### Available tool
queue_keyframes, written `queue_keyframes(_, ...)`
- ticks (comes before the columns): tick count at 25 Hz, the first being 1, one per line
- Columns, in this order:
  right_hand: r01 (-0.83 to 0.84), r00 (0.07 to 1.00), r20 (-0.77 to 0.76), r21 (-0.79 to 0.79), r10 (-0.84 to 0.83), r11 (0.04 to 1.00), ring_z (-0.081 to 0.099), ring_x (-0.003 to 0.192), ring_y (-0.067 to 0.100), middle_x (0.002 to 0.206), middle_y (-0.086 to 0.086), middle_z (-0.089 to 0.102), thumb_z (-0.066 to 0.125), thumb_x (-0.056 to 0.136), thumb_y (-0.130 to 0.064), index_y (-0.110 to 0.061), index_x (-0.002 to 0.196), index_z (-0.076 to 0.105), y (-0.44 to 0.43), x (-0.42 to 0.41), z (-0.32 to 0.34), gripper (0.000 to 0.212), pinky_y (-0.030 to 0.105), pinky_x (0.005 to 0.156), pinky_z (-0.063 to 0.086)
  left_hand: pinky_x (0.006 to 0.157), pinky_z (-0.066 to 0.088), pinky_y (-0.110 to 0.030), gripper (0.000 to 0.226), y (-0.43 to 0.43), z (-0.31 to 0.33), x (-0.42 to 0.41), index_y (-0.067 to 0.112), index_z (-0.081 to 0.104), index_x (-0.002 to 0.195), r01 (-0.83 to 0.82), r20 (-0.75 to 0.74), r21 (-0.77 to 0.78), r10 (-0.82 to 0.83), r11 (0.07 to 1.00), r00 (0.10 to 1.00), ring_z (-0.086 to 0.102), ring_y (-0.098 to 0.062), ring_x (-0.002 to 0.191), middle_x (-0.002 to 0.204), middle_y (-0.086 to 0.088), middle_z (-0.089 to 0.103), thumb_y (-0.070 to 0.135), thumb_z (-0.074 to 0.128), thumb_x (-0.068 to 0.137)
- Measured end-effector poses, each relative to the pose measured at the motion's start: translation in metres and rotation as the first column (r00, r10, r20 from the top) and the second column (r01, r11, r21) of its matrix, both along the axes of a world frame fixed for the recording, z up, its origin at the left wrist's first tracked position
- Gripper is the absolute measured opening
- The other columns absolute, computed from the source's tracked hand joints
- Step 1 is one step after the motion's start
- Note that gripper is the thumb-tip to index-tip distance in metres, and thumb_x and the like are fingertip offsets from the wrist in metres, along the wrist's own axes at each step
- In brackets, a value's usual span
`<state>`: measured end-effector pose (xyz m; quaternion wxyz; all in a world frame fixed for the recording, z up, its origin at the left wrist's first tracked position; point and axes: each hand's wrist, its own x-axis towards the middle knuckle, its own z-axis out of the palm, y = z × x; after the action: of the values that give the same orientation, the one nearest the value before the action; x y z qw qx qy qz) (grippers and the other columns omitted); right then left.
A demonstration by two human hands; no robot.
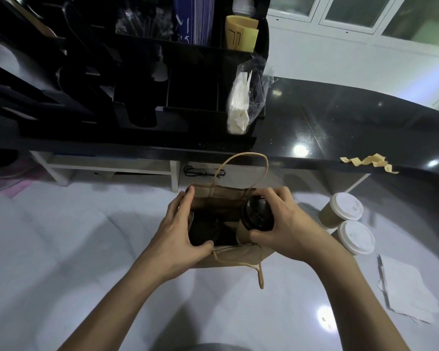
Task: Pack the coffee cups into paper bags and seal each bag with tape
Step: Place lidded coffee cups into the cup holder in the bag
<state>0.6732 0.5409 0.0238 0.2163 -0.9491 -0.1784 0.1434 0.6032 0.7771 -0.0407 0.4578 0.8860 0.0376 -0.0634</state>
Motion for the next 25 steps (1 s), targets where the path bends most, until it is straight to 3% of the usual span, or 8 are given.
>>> queue_keyframes(3,-0.010,0.999,-0.032,-0.063,0.008,0.998,0.049,0.114,0.018,0.134,-0.005,0.036,0.075,0.080,-0.042,-0.035,0.144,0.036,-0.001,0.004,-0.003,0.075,0.026,0.089,0.054,0.107,0.038,-0.029,0.114,-0.002,0.000,0.000,0.044,-0.008,0.157,-0.004,0.005,0.003,0.004,1.000,1.000,0.026,-0.016,0.146,0.160,0.027,-0.002,0.036,0.079,0.082)
queue_keyframes(6,-0.042,0.998,-0.048,-0.129,0.036,0.991,0.047,0.121,0.019,0.142,-0.003,0.037,0.074,0.083,-0.042,-0.035,0.148,0.034,0.005,0.008,-0.008,0.078,0.031,0.097,0.052,0.108,0.038,-0.031,0.115,-0.002,-0.001,0.000,0.045,-0.008,0.156,-0.001,0.007,0.013,0.001,1.000,1.000,0.027,-0.017,0.147,0.160,0.027,-0.003,0.038,0.079,0.081)
queue_keyframes(12,-0.080,0.995,-0.075,-0.202,0.066,0.976,0.054,0.115,0.020,0.144,-0.003,0.038,0.081,0.080,-0.037,-0.032,0.147,0.034,0.022,0.013,-0.018,0.082,0.033,0.092,0.056,0.111,0.039,-0.036,0.116,-0.001,0.001,0.000,0.046,-0.009,0.156,0.004,0.000,0.022,-0.004,1.000,1.000,0.027,-0.019,0.147,0.161,0.026,-0.003,0.038,0.079,0.081)
queue_keyframes(16,-0.071,0.997,-0.030,-0.289,0.065,0.955,0.057,0.112,0.023,0.136,0.001,0.048,0.083,0.076,-0.037,-0.028,0.144,0.037,0.031,0.019,-0.020,0.083,0.038,0.090,0.058,0.108,0.039,-0.032,0.115,-0.002,0.000,-0.001,0.045,-0.009,0.156,0.004,0.005,0.011,-0.004,1.000,1.000,0.029,-0.017,0.145,0.159,0.029,-0.002,0.037,0.078,0.081)
queue_keyframes(20,-0.080,0.995,0.024,-0.414,0.098,0.907,0.061,0.110,0.025,0.130,0.004,0.054,0.085,0.075,-0.039,-0.021,0.144,0.036,0.040,0.025,-0.021,0.087,0.038,0.086,0.058,0.113,0.040,-0.039,0.115,-0.001,0.001,0.000,0.046,-0.008,0.156,0.008,-0.003,0.013,-0.008,1.000,1.000,0.025,-0.019,0.148,0.160,0.027,-0.002,0.037,0.078,0.081)
queue_keyframes(25,-0.117,0.983,0.064,-0.507,0.173,0.854,0.055,0.118,0.028,0.133,0.006,0.056,0.083,0.076,-0.043,-0.019,0.145,0.038,0.049,0.031,-0.023,0.087,0.040,0.097,0.051,0.112,0.041,-0.039,0.115,-0.002,0.003,0.000,0.045,-0.008,0.156,0.013,-0.007,0.012,-0.013,1.000,1.000,0.024,-0.017,0.147,0.160,0.026,-0.002,0.036,0.078,0.081)
